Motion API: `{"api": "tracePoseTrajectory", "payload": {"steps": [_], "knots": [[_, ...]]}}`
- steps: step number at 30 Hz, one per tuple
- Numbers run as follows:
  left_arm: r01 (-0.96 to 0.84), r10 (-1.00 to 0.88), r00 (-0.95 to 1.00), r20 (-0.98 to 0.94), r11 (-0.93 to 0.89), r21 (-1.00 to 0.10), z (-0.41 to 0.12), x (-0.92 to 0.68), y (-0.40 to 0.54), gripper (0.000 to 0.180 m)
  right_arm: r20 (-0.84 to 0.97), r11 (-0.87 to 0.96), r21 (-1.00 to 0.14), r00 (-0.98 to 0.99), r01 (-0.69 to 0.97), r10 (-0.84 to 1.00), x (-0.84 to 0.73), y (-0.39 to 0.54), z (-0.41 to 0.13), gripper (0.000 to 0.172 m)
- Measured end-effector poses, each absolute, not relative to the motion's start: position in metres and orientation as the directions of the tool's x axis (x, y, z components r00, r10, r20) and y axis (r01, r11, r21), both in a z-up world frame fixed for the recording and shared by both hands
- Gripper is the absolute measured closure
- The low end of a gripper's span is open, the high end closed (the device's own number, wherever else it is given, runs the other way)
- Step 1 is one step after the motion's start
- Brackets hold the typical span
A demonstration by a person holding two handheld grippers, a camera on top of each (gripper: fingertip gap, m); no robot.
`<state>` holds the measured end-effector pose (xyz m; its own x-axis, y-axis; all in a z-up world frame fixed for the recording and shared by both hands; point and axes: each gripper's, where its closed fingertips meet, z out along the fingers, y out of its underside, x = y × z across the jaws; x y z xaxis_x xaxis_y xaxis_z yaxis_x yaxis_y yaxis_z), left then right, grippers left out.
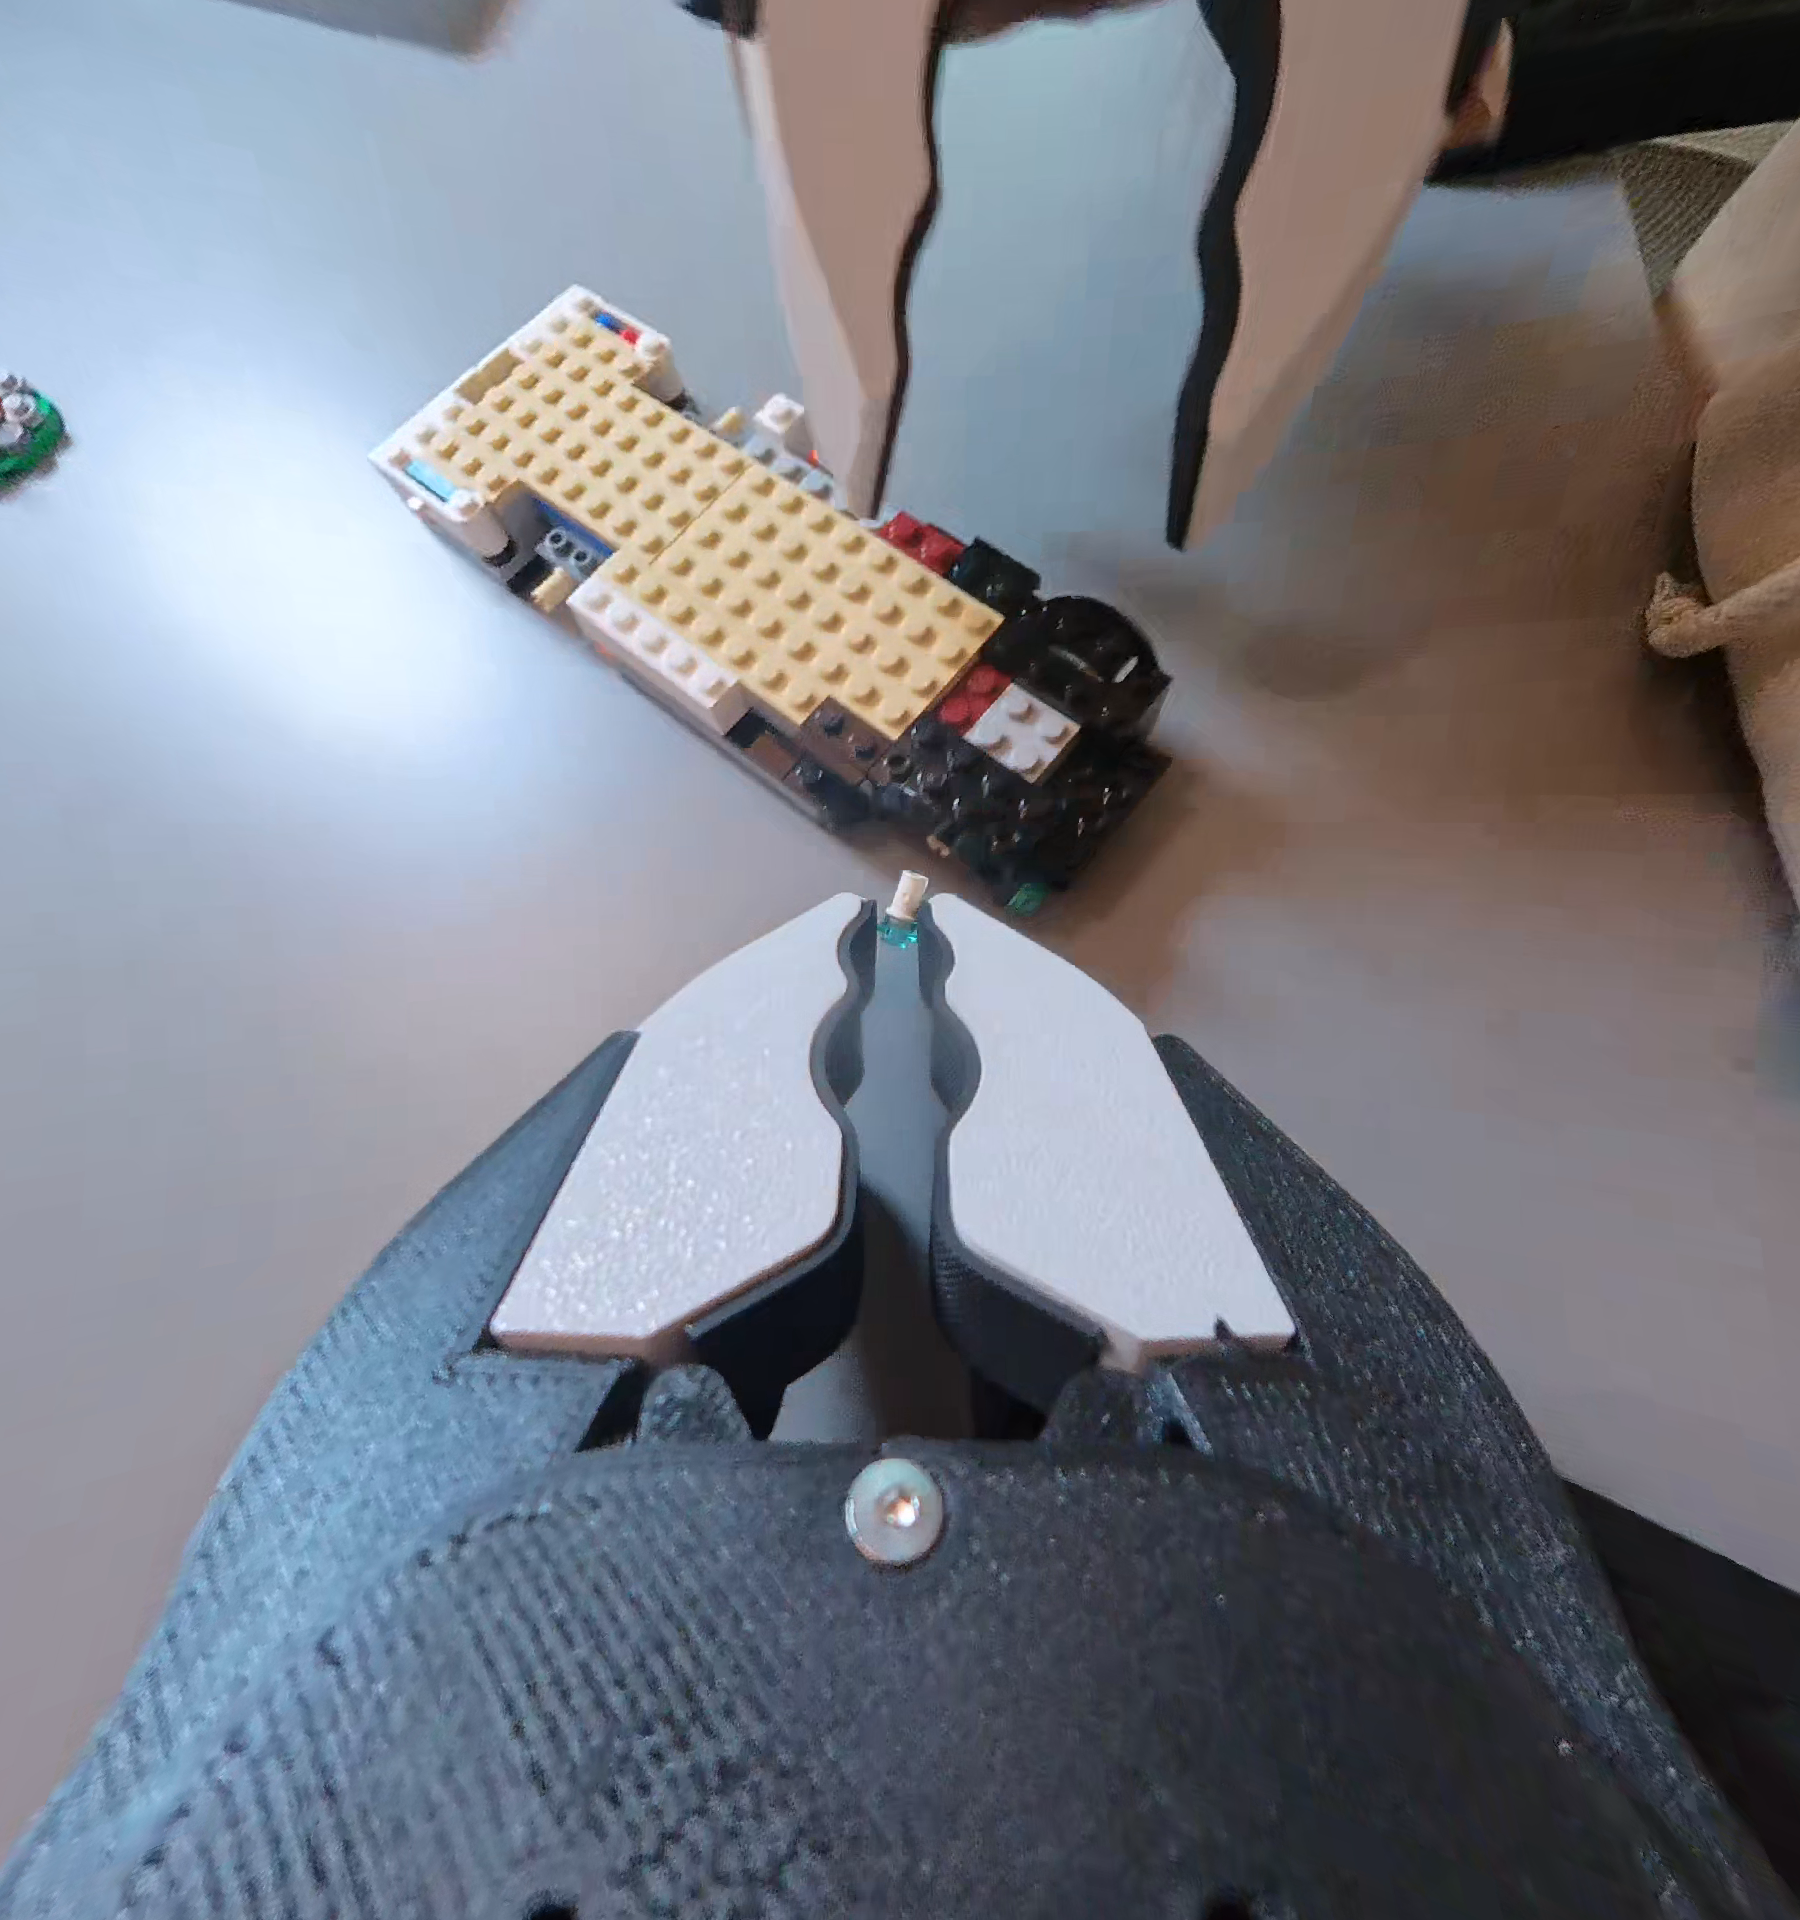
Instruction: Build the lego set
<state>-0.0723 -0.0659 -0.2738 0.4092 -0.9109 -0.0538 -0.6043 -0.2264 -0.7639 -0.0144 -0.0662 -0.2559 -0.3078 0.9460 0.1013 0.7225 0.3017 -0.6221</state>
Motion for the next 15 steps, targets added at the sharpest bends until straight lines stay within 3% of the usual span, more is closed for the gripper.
{"api": "tracePoseTrajectory", "payload": {"steps": [7, 9, 13, 15], "knots": [[-0.617, -0.932, 0.350, -0.093, -0.155, -0.771, -0.268, -0.046, -0.077, 0.173, 0.135, 0.049, -0.710, 0.067, 0.702, 0.989, 0.007, -0.083, -0.265, 0.118], [-0.626, -0.936, 0.335, -0.103, -0.140, -0.768, -0.269, -0.040, -0.080, 0.173, 0.232, 0.128, -0.728, 0.066, 0.673, 0.970, 0.007, -0.085, -0.259, 0.123], [-0.649, -0.934, 0.328, -0.139, -0.116, -0.751, -0.272, -0.039, -0.082, 0.173, 0.563, 0.470, -0.539, -0.116, 0.700, 0.818, 0.020, -0.074, -0.260, 0.128], [-0.648, -0.933, 0.330, -0.145, -0.113, -0.753, -0.272, -0.039, -0.081, 0.173, 0.620, 0.571, -0.493, -0.195, 0.656, 0.760, 0.019, -0.072, -0.260, 0.134]]}}
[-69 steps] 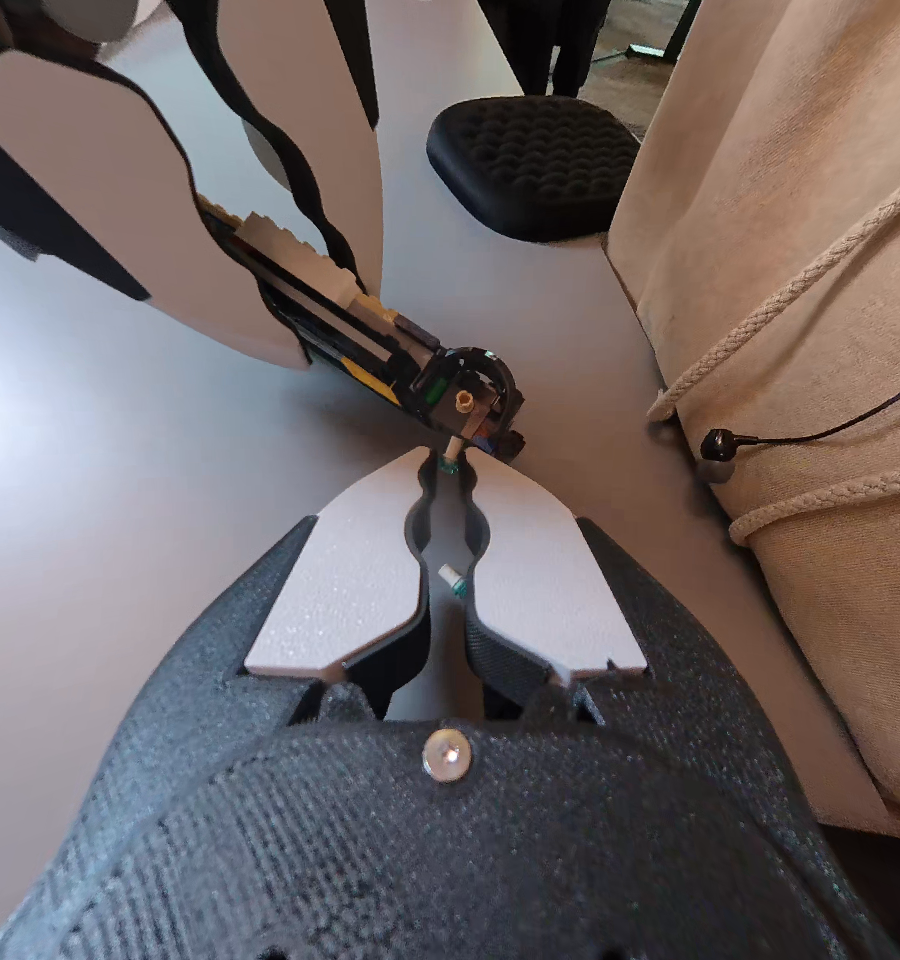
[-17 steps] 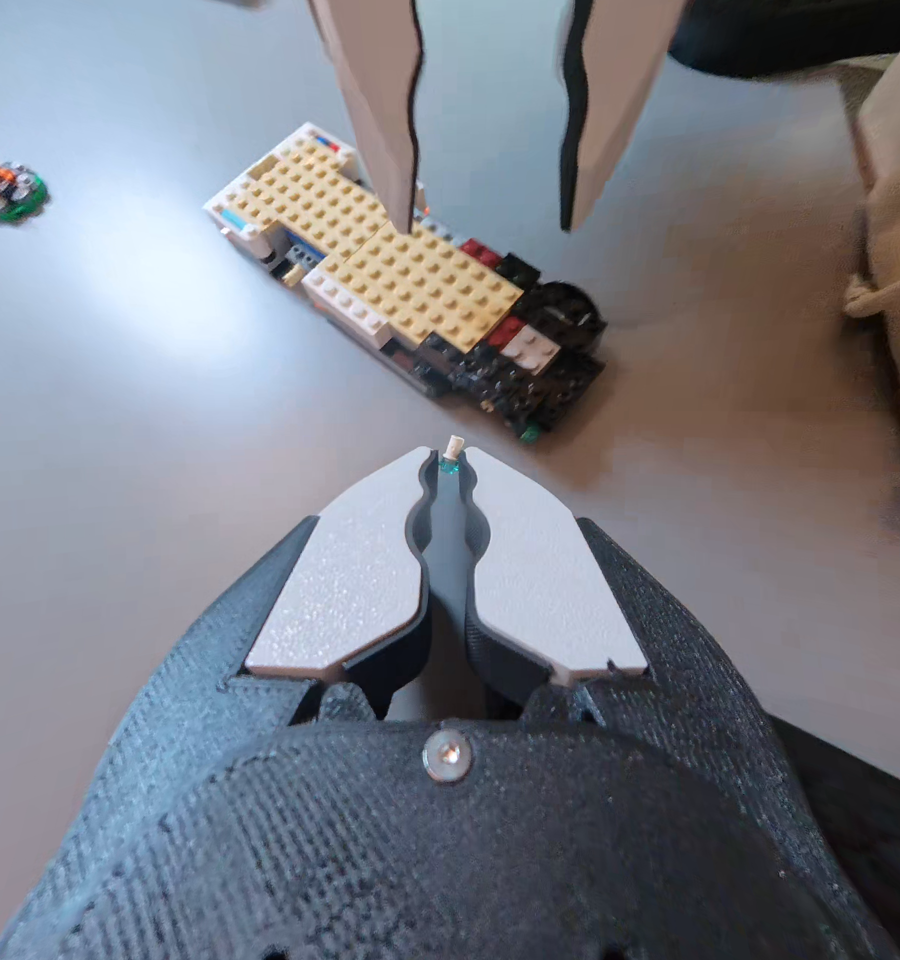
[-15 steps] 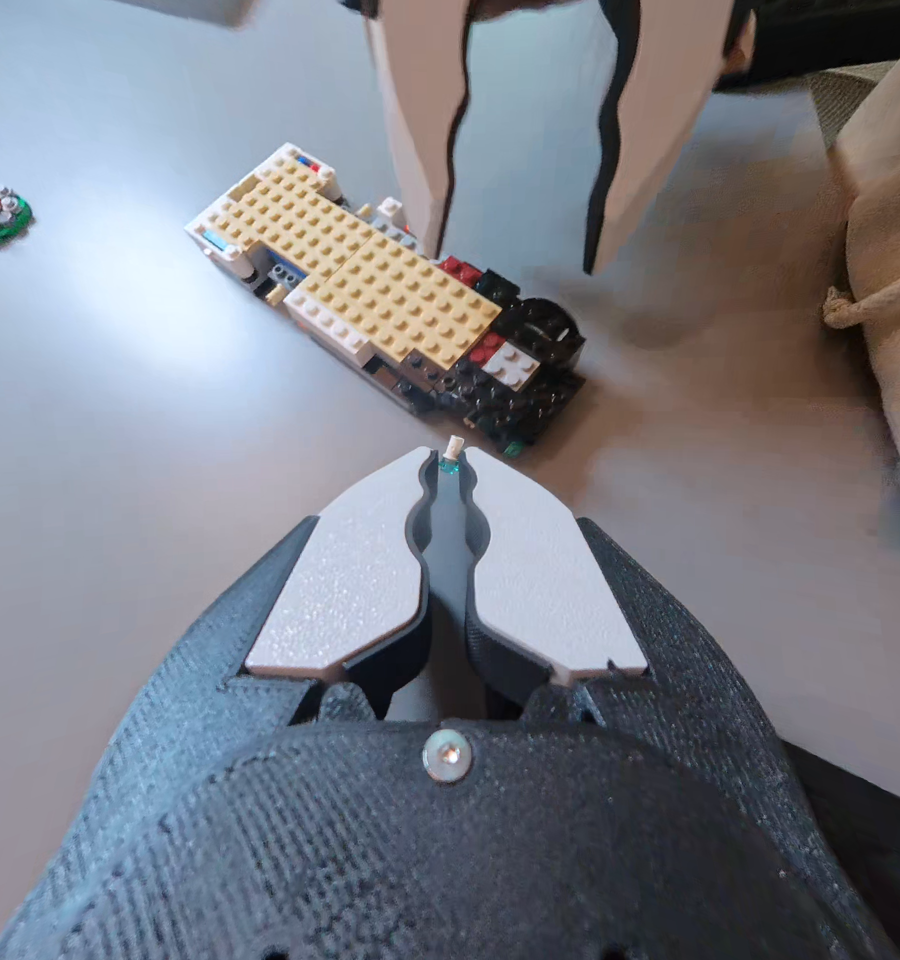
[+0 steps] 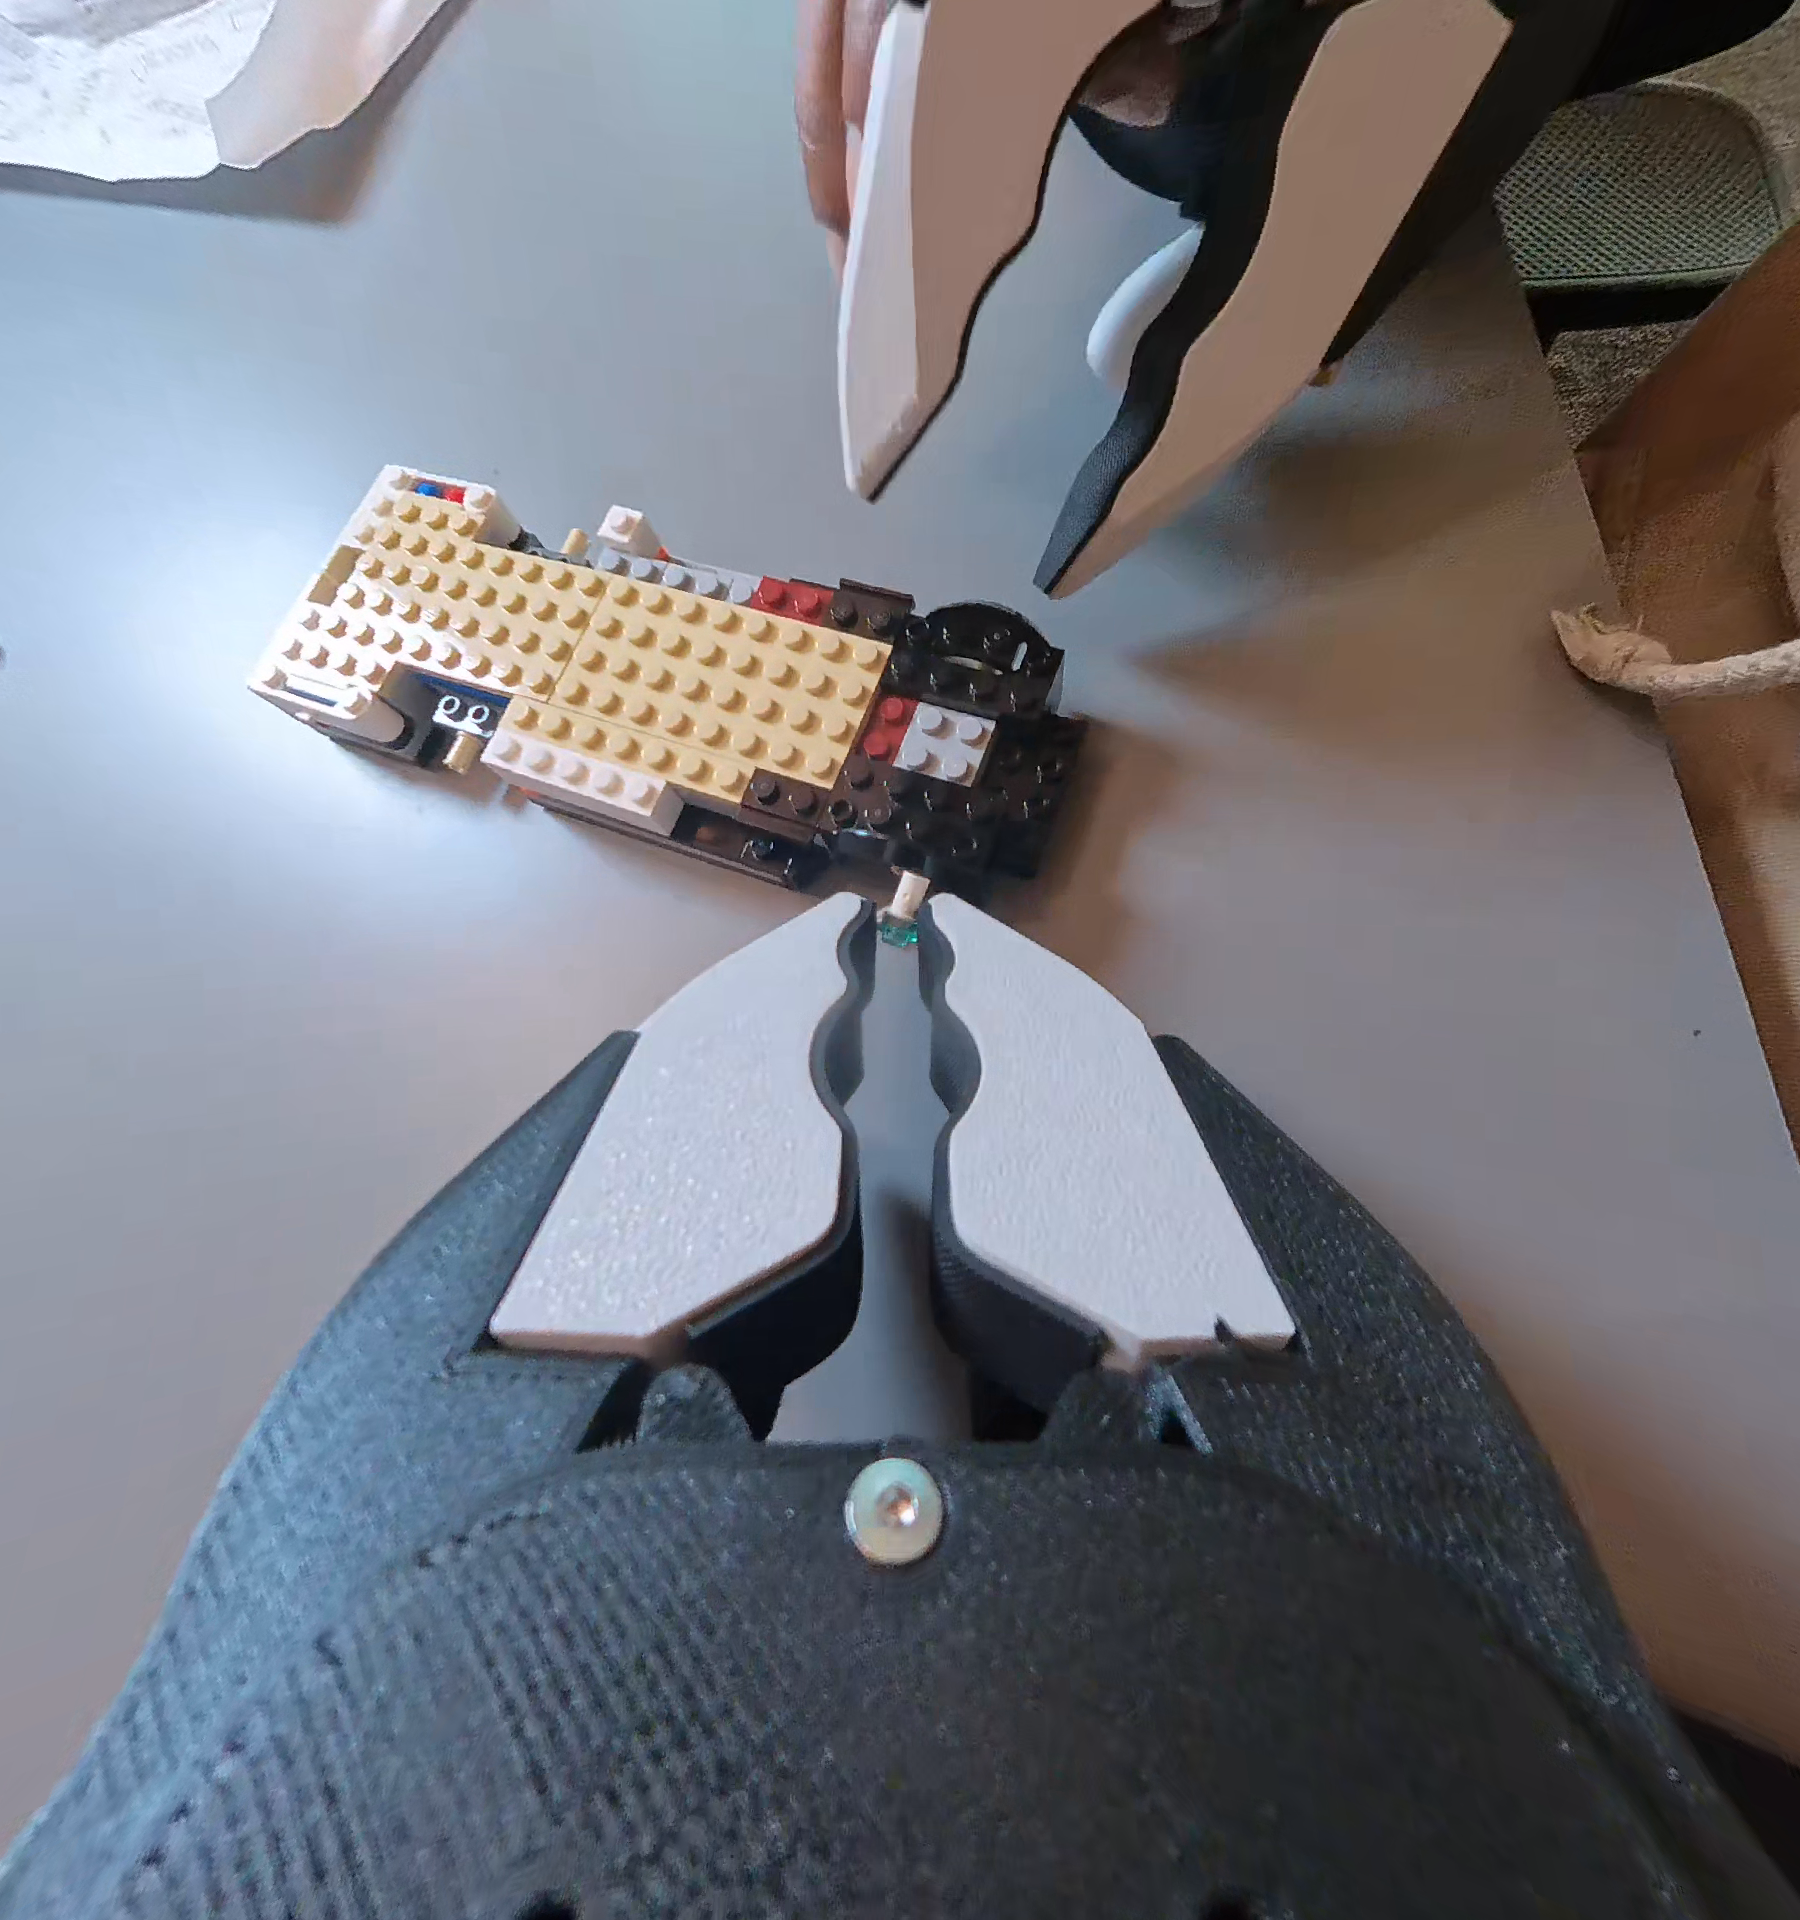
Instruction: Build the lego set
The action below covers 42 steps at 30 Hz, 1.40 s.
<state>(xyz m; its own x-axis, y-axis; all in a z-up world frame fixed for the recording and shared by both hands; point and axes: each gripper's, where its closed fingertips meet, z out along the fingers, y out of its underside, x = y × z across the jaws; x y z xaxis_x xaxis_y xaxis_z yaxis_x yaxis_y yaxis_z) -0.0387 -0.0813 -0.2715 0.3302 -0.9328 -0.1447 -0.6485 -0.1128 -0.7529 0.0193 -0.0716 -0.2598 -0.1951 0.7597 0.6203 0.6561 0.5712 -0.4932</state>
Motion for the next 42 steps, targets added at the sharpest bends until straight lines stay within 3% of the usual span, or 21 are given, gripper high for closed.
{"api": "tracePoseTrajectory", "payload": {"steps": [7, 10, 12, 18, 23, 31, 42], "knots": [[-0.642, -0.927, 0.346, -0.147, -0.119, -0.757, -0.272, -0.038, -0.078, 0.173, 0.762, 0.807, -0.314, -0.374, 0.501, 0.529, 0.002, -0.072, -0.273, 0.149], [-0.633, -0.928, 0.346, -0.140, -0.120, -0.765, -0.271, -0.039, -0.077, 0.174, 0.800, 0.830, -0.309, -0.345, 0.464, 0.490, -0.001, -0.069, -0.269, 0.152], [-0.598, -0.931, 0.344, -0.119, -0.119, -0.792, -0.265, -0.037, -0.078, 0.174, 0.794, 0.819, -0.364, -0.312, 0.444, 0.522, 0.000, -0.067, -0.262, 0.152], [-0.472, -0.922, 0.353, -0.160, -0.028, -0.881, -0.227, -0.037, -0.072, 0.174, 0.543, 0.572, -0.740, -0.187, 0.354, 0.818, 0.001, -0.059, -0.211, 0.153], [-0.449, -0.883, 0.395, -0.253, 0.055, -0.892, -0.207, -0.038, -0.059, 0.174, 0.247, 0.300, -0.913, -0.212, 0.275, 0.945, 0.003, -0.041, -0.175, 0.153], [-0.436, -0.828, 0.444, -0.343, 0.135, -0.890, -0.181, -0.026, -0.021, 0.174, -0.176, -0.102, -0.966, -0.317, 0.236, 0.932, 0.006, 0.006, -0.146, 0.153], [-0.436, -0.850, 0.444, -0.284, 0.072, -0.897, -0.183, -0.029, 0.031, 0.174, -0.370, -0.301, -0.926, -0.378, 0.229, 0.849, 0.005, 0.045, -0.136, 0.153]]}}
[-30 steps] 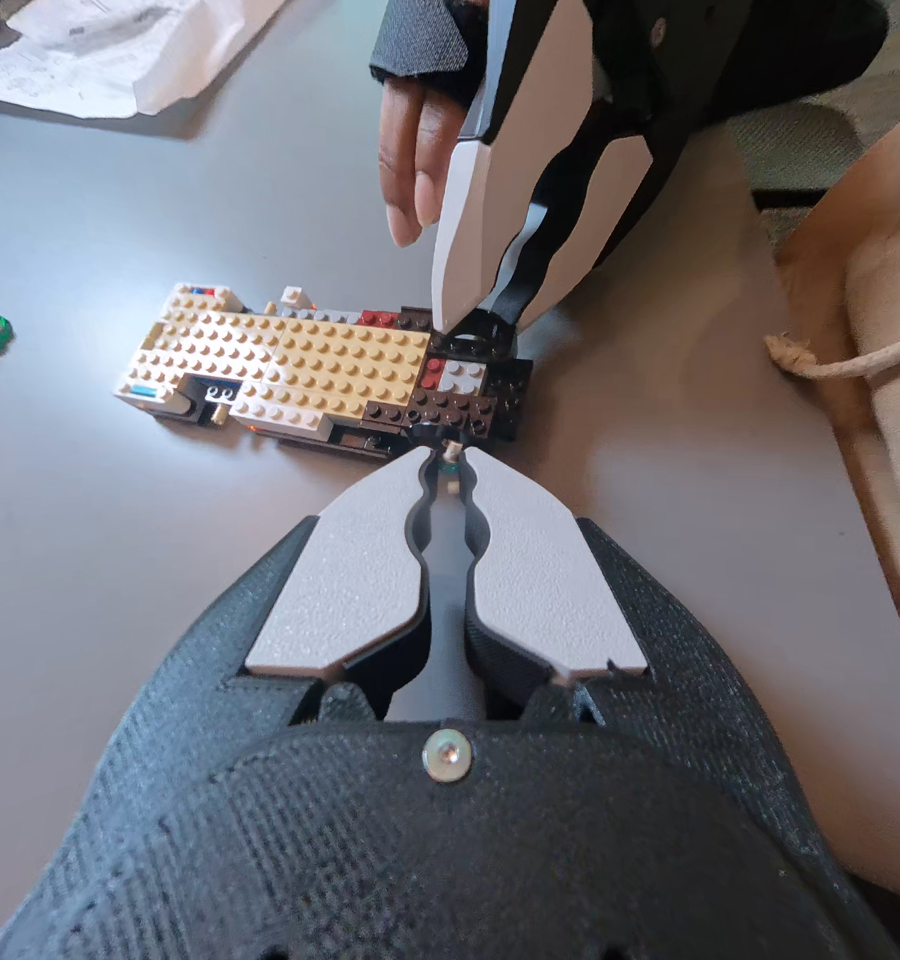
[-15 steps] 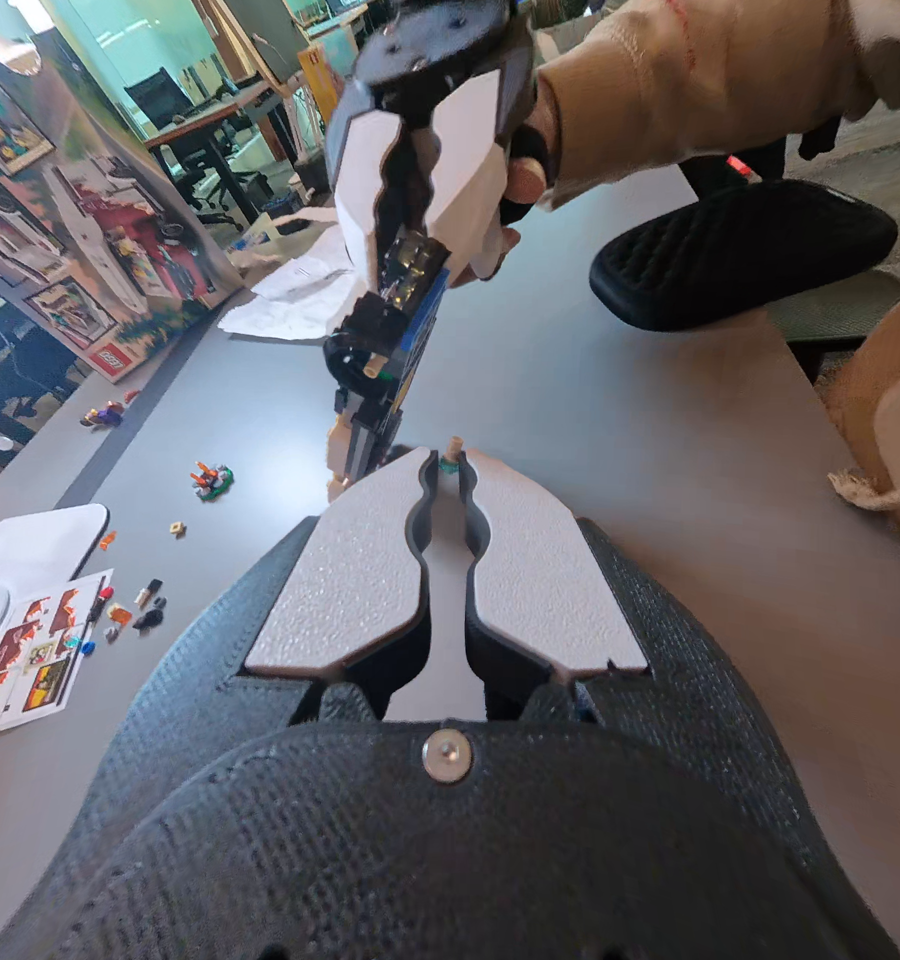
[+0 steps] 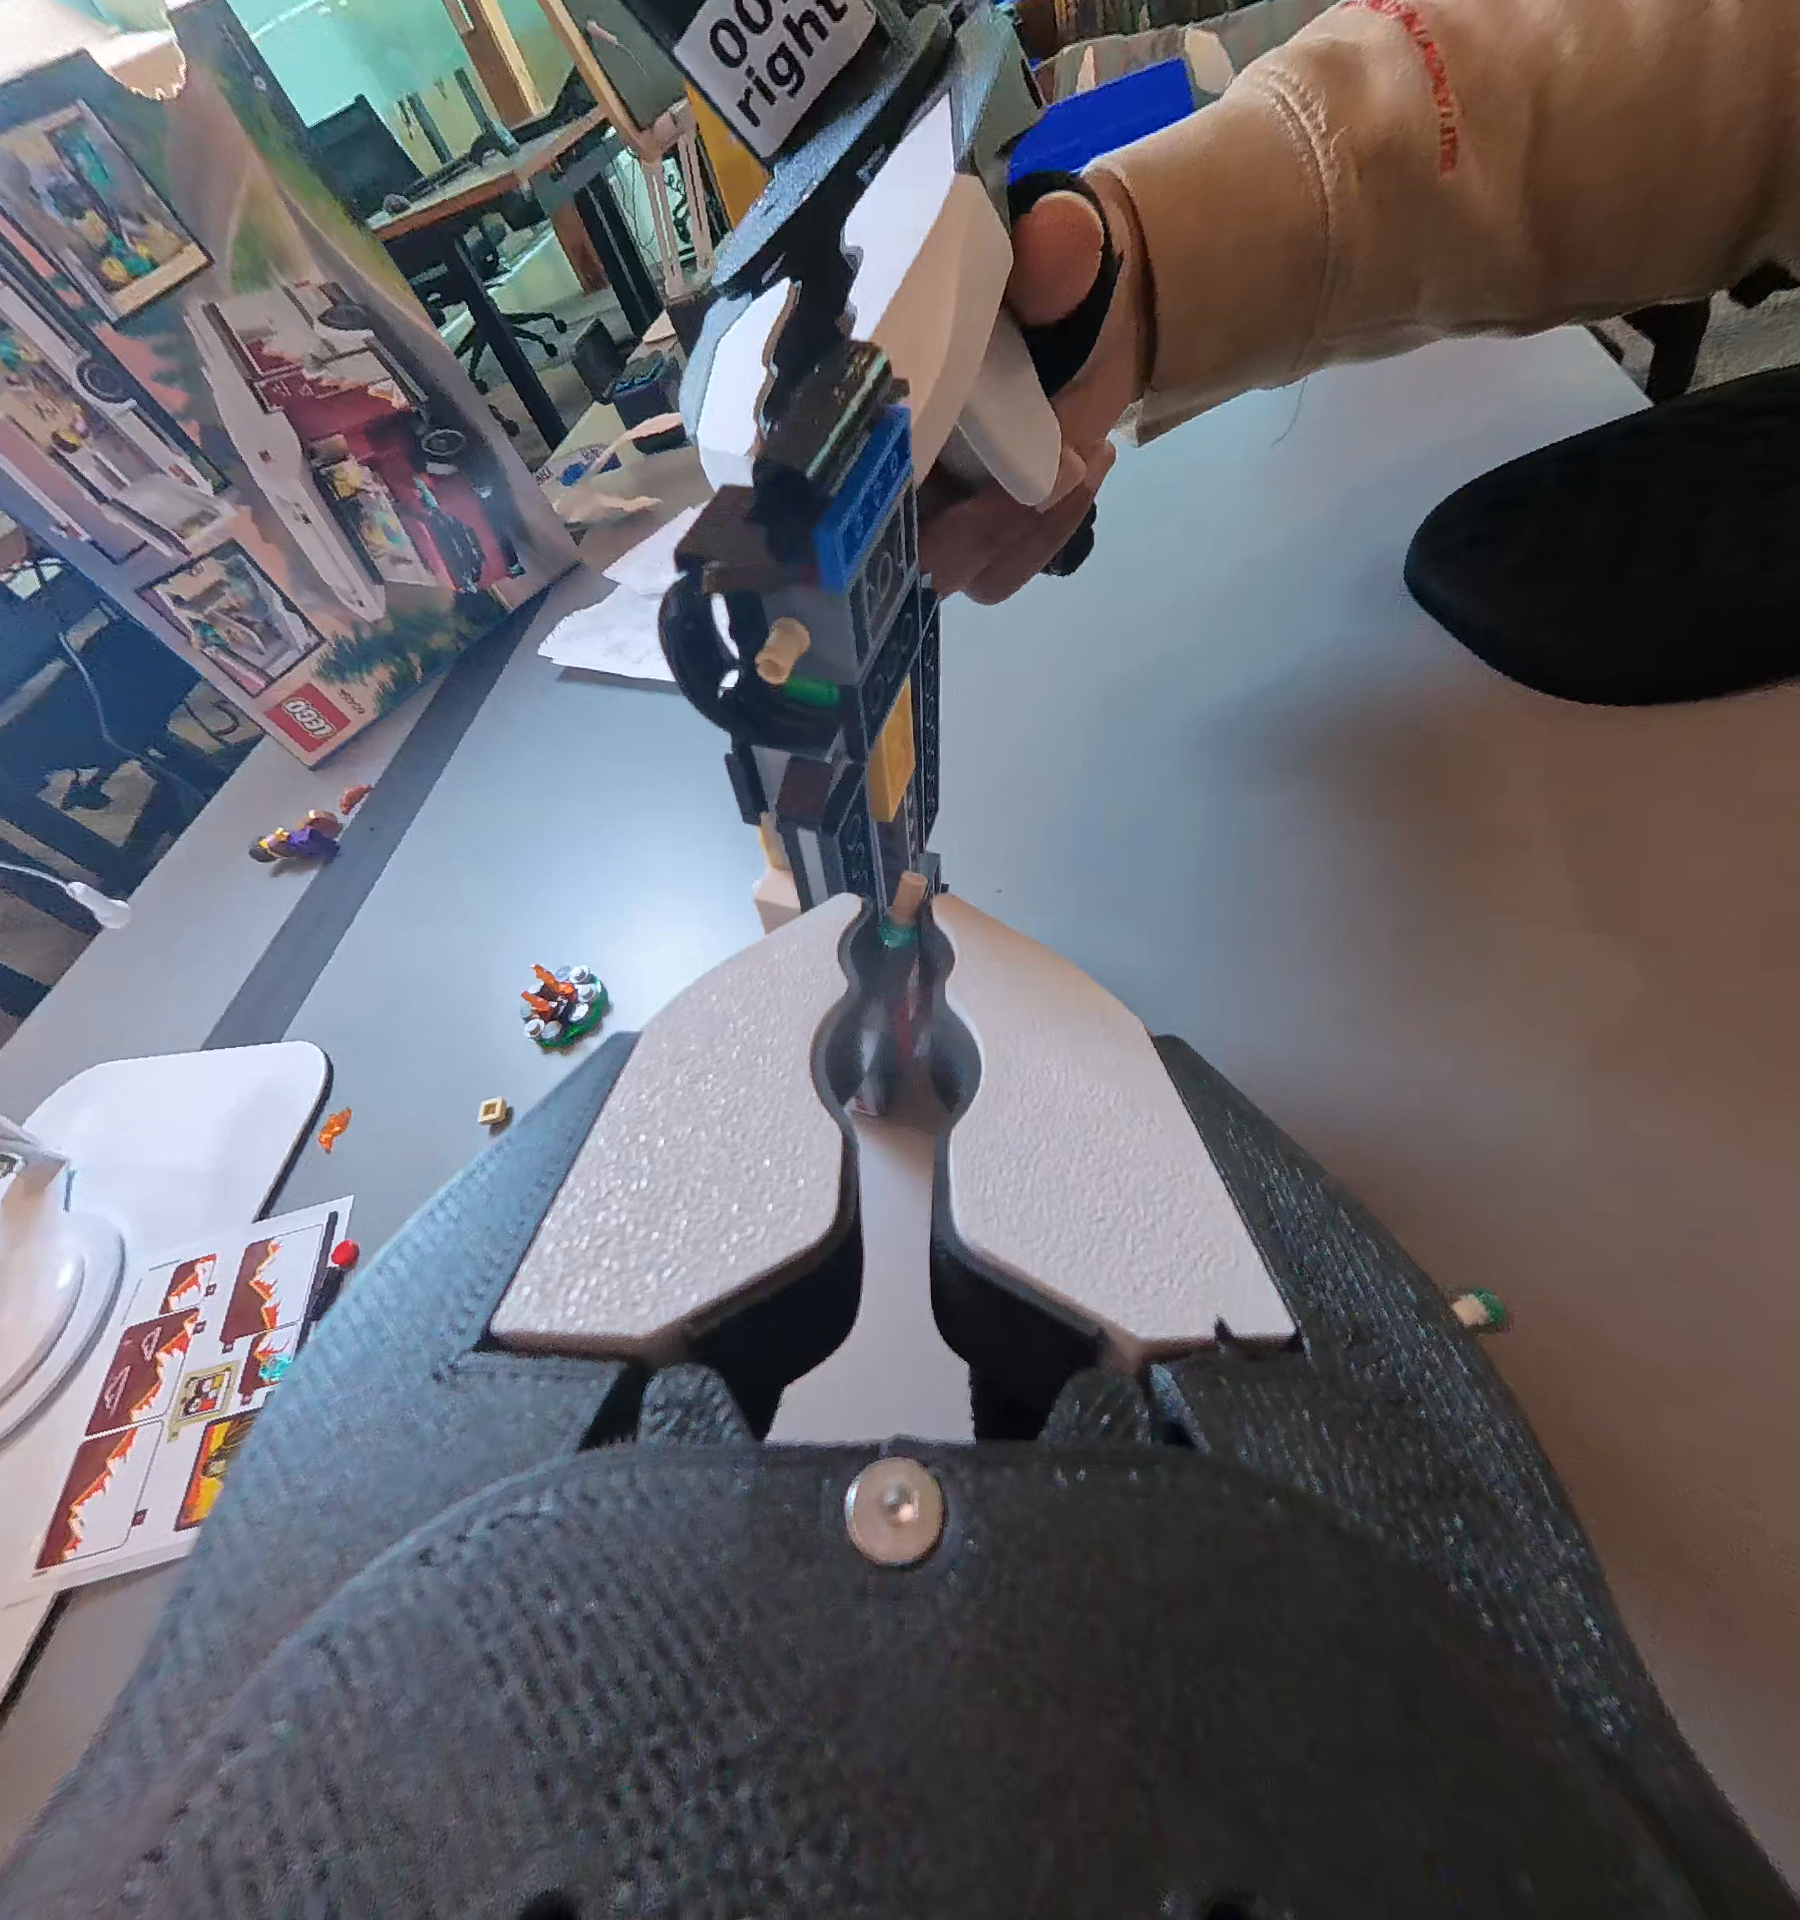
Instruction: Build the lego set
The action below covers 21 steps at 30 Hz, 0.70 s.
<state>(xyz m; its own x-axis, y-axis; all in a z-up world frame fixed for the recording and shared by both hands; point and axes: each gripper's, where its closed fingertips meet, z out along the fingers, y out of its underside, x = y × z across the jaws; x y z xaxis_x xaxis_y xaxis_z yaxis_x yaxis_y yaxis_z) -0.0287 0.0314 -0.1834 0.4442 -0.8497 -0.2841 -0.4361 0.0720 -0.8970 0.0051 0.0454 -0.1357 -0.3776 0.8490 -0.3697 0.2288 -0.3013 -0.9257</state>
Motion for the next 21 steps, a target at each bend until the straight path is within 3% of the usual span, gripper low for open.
{"api": "tracePoseTrajectory", "payload": {"steps": [8, 14, 17, 21], "knots": [[-0.377, -0.865, 0.470, -0.176, -0.016, -0.926, -0.189, -0.032, 0.049, 0.174, -0.446, -0.371, -0.894, -0.419, 0.250, 0.791, 0.001, 0.067, -0.133, 0.153], [-0.353, -0.867, 0.474, -0.151, -0.030, -0.935, -0.191, -0.029, 0.054, 0.174, -0.402, -0.330, -0.913, -0.398, 0.239, 0.824, -0.004, 0.071, -0.138, 0.138], [-0.344, -0.871, 0.471, -0.137, -0.038, -0.938, -0.192, -0.026, 0.054, 0.174, -0.314, -0.224, -0.935, -0.349, 0.274, 0.883, -0.007, 0.069, -0.152, 0.127], [-0.339, -0.875, 0.466, -0.129, -0.041, -0.940, -0.193, -0.022, 0.052, 0.174, -0.117, -0.019, -0.939, -0.264, 0.344, 0.957, -0.016, 0.066, -0.174, 0.130]]}}
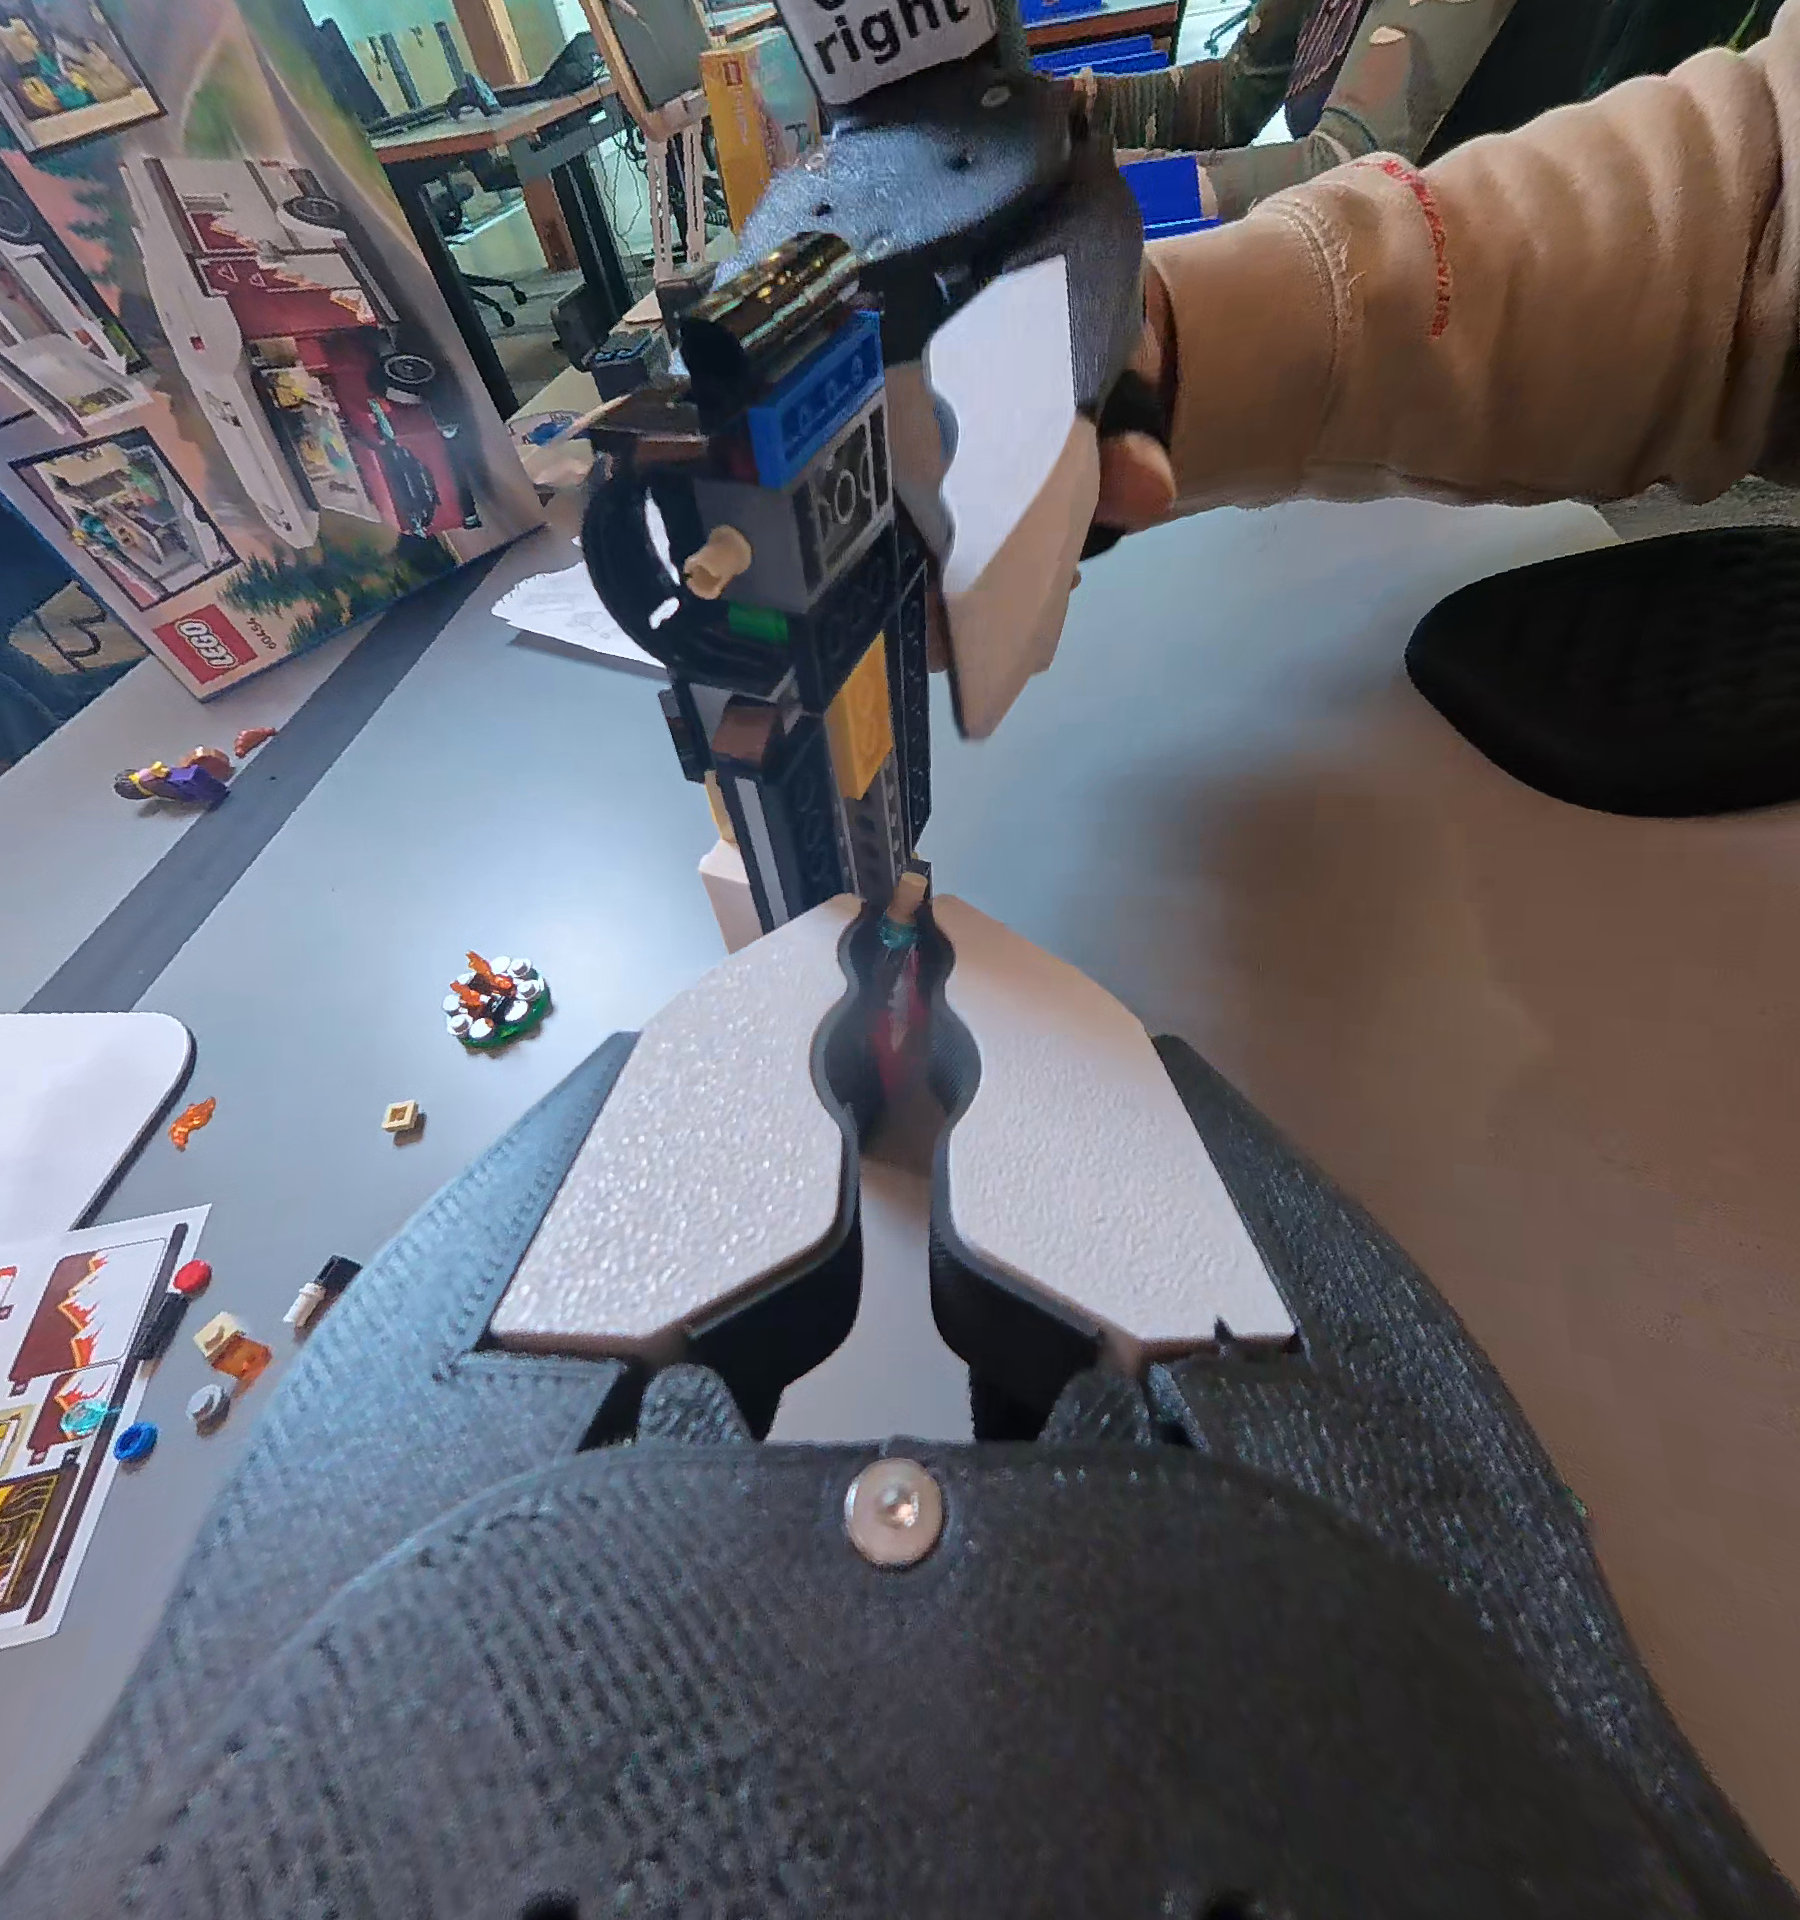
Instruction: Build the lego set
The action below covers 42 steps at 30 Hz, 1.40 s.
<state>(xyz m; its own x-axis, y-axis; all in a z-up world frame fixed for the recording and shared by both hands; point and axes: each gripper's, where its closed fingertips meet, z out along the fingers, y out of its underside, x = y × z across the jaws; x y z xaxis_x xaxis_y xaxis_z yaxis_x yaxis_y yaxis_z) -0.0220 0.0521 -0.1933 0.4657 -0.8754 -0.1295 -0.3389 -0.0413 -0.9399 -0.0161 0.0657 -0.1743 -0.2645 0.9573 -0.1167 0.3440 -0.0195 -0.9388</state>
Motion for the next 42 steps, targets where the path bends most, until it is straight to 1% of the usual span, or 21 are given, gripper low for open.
{"api": "tracePoseTrajectory", "payload": {"steps": [3, 5, 8, 12, 16, 18, 22, 27, 31, 36, 42], "knots": [[-0.340, -0.877, 0.462, -0.132, -0.038, -0.939, -0.192, -0.021, 0.050, 0.174, 0.024, 0.084, -0.934, -0.176, 0.347, 0.984, -0.023, 0.072, -0.181, 0.145], [-0.335, -0.879, 0.460, -0.125, -0.041, -0.941, -0.190, -0.024, 0.045, 0.174, 0.066, 0.112, -0.938, -0.148, 0.327, 0.987, -0.025, 0.073, -0.181, 0.146], [-0.329, -0.864, 0.489, -0.118, -0.057, -0.943, -0.180, -0.033, 0.042, 0.174, 0.081, 0.126, -0.944, -0.156, 0.306, 0.984, -0.025, 0.069, -0.181, 0.146], [-0.330, -0.826, 0.551, -0.119, -0.085, -0.940, -0.154, -0.050, 0.041, 0.174, 0.026, 0.105, -0.940, -0.238, 0.325, 0.971, -0.024, 0.054, -0.179, 0.147], [-0.410, -0.809, 0.546, -0.216, -0.034, -0.912, -0.135, -0.055, 0.032, 0.174, -0.028, 0.081, -0.941, -0.312, 0.330, 0.950, -0.026, 0.038, -0.177, 0.147], [-0.461, -0.799, 0.540, -0.263, -0.020, -0.887, -0.135, -0.056, 0.029, 0.174, -0.052, 0.061, -0.946, -0.334, 0.318, 0.941, -0.028, 0.033, -0.178, 0.147], [-0.502, -0.801, 0.531, -0.277, -0.033, -0.864, -0.140, -0.054, 0.027, 0.174, -0.103, 0.014, -0.952, -0.363, 0.307, 0.926, -0.031, 0.029, -0.179, 0.147], [-0.557, -0.793, 0.520, -0.317, -0.034, -0.830, -0.146, -0.053, 0.027, 0.174, -0.081, 0.051, -0.941, -0.371, 0.334, 0.925, -0.033, 0.026, -0.179, 0.147], [-0.538, -0.799, 0.525, -0.293, -0.045, -0.842, -0.147, -0.057, 0.027, 0.174, -0.066, 0.065, -0.940, -0.366, 0.334, 0.928, -0.033, 0.025, -0.179, 0.147], [-0.452, -0.807, 0.561, -0.185, -0.111, -0.885, -0.159, -0.069, 0.025, 0.174, -0.063, 0.052, -0.947, -0.343, 0.316, 0.937, -0.025, 0.029, -0.181, 0.147], [-0.452, -0.812, 0.560, -0.164, -0.134, -0.882, -0.171, -0.070, 0.023, 0.174, -0.043, 0.068, -0.952, -0.348, 0.299, 0.937, -0.025, 0.027, -0.180, 0.147]]}}
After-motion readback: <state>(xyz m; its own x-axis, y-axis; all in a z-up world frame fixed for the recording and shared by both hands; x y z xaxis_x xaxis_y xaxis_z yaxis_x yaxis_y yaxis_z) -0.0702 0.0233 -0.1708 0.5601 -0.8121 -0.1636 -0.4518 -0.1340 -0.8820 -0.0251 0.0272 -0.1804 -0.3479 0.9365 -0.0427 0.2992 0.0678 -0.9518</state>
